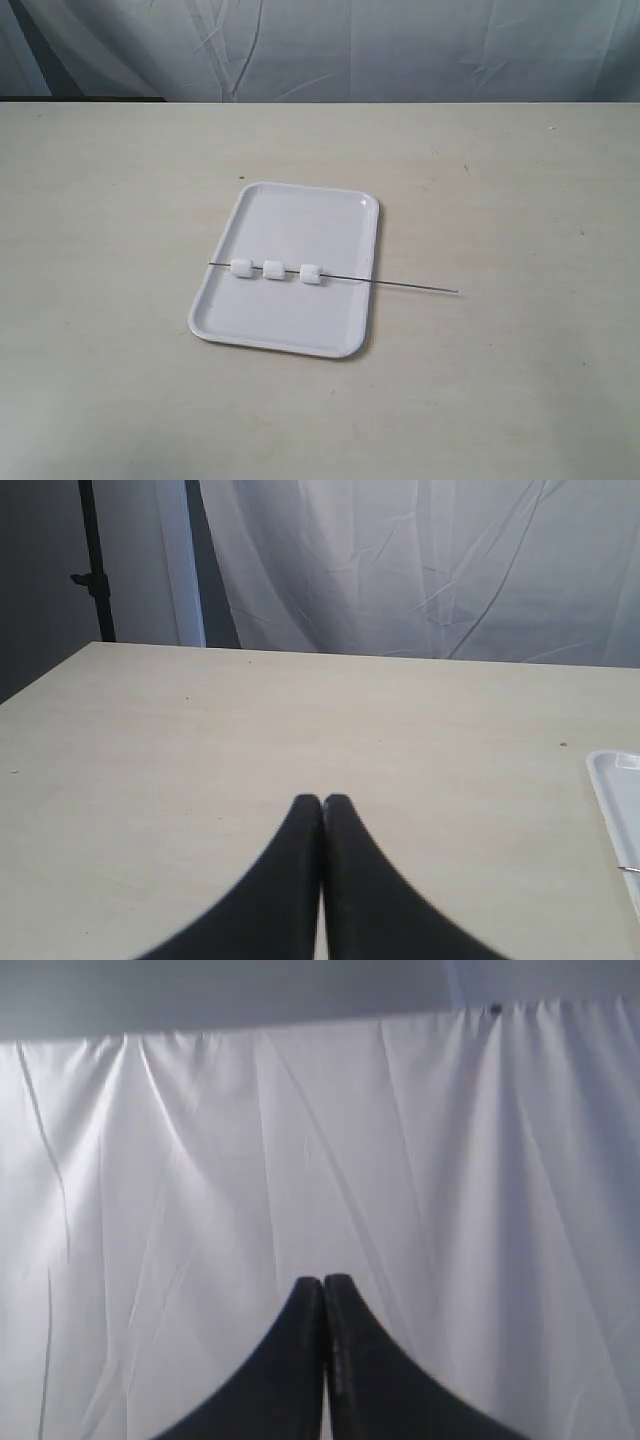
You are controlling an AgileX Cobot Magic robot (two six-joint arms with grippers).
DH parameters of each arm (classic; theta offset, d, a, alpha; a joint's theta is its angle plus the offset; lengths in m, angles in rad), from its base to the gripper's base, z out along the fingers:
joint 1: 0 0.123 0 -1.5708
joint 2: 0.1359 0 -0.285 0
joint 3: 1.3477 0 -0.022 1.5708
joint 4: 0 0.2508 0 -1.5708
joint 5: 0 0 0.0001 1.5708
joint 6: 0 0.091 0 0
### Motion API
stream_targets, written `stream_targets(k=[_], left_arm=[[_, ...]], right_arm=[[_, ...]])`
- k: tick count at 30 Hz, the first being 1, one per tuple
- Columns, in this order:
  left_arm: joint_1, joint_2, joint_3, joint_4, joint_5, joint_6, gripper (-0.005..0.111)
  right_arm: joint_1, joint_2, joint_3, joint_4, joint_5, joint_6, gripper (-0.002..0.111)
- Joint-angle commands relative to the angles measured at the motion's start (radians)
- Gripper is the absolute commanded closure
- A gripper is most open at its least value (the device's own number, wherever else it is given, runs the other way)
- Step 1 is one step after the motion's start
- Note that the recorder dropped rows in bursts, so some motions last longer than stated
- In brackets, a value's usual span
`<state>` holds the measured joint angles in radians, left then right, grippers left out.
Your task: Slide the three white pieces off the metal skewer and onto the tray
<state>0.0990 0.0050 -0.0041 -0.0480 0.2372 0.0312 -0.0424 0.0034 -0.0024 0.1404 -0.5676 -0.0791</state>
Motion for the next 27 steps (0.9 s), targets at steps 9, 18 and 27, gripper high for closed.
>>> stream_targets(k=[9,18,27], left_arm=[[0.002,-0.005,0.004,0.0,-0.005,-0.001,0.107],[0.002,-0.005,0.004,0.0,-0.005,-0.001,0.107],[0.002,-0.005,0.004,0.0,-0.005,-0.001,0.107]], right_arm=[[0.003,0.015,-0.104,-0.108,0.034,0.183,0.109],[0.003,0.219,-0.413,-0.401,0.421,0.135,0.109],[0.003,0.621,-0.646,-0.336,0.944,0.135,0.109]])
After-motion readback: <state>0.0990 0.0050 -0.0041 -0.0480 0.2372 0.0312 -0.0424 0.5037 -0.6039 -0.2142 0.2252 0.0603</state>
